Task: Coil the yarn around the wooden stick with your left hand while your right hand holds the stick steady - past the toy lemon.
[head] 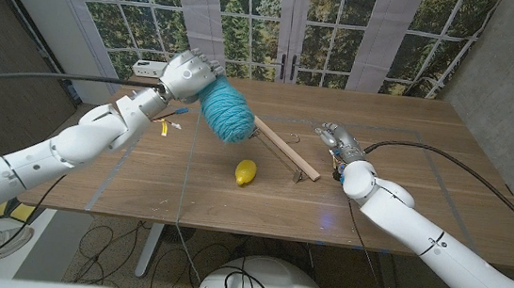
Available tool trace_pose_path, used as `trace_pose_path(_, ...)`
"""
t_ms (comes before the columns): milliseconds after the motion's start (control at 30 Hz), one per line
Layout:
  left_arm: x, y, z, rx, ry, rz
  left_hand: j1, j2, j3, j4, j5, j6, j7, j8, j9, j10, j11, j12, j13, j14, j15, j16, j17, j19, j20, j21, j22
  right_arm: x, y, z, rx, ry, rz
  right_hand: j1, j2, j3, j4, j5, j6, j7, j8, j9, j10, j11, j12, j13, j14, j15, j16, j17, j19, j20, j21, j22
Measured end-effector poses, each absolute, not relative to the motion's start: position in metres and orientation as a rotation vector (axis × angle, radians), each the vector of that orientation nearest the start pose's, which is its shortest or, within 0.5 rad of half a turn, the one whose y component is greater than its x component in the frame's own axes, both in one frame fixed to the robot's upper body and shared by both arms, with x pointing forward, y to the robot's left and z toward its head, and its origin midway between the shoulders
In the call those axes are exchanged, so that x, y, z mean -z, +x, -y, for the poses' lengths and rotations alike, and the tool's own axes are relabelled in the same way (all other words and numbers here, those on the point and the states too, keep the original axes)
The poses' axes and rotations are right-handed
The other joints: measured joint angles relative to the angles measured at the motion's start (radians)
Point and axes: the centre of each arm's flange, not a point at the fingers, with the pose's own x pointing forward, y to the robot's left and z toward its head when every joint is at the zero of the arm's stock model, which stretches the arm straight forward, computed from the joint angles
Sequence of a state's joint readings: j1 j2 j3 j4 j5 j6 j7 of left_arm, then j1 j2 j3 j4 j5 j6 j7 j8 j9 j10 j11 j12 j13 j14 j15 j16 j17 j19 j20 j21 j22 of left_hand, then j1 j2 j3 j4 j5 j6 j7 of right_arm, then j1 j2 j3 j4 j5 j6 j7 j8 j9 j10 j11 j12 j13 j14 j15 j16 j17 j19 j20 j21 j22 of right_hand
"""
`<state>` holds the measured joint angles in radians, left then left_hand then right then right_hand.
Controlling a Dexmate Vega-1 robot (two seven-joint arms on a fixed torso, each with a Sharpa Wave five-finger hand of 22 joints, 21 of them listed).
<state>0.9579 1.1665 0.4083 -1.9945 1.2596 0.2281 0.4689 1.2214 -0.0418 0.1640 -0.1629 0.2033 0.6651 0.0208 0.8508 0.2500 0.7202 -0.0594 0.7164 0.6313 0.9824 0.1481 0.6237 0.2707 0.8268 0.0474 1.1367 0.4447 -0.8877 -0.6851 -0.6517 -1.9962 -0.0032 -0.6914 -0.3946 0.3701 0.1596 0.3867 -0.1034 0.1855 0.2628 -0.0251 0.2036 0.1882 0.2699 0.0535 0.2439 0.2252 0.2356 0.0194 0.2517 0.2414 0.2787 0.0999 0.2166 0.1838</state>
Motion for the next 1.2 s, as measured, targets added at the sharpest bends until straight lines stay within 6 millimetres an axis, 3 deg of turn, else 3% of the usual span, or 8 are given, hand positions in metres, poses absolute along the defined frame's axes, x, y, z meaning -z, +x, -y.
trace_pose_path(767, -0.111, 0.467, -0.296, -0.823, 2.011, 1.226, -0.003, 0.003, 0.005, -0.005, 0.000, 0.006, -0.001, -0.001, -0.007, 0.013, -0.002, -0.023, 0.008, 0.000, 0.000, 0.005, 0.000, -0.009, -0.009, 0.024, -0.023, 0.048, 0.574, 0.159, 0.135, -1.107, 0.195, 0.012, -0.012, -0.007, -0.007, 0.000, 0.036, 0.000, 0.008, 0.000, 0.029, -0.007, 0.004, 0.000, 0.022, -0.014, 0.008, 0.000, 0.024, 0.006, 0.008, 0.000)
trace_pose_path(1067, -0.116, 0.457, -0.297, -0.853, 1.979, 1.249, -0.003, 0.003, 0.007, -0.007, -0.002, 0.006, -0.001, -0.004, -0.006, 0.018, -0.007, -0.030, 0.012, 0.000, 0.000, 0.008, 0.000, -0.012, -0.012, 0.034, -0.037, 0.050, 0.569, 0.149, 0.167, -1.206, 0.155, 0.061, -0.013, 0.012, -0.043, -0.004, 0.061, 0.004, 0.015, 0.000, 0.049, -0.013, 0.008, 0.000, 0.037, -0.029, 0.008, -0.009, 0.034, 0.009, 0.008, -0.003)
trace_pose_path(1200, -0.117, 0.453, -0.297, -0.859, 1.966, 1.255, -0.003, 0.003, 0.007, -0.007, -0.002, 0.008, -0.003, -0.001, -0.006, 0.018, -0.007, -0.031, 0.016, 0.000, 0.000, 0.008, 0.000, -0.012, -0.012, 0.039, -0.043, 0.051, 0.568, 0.149, 0.185, -1.236, 0.137, 0.066, -0.018, 0.012, -0.043, -0.004, 0.068, 0.007, 0.016, 0.000, 0.050, -0.015, 0.012, 0.000, 0.044, -0.036, 0.008, -0.009, 0.038, 0.006, 0.008, -0.003)
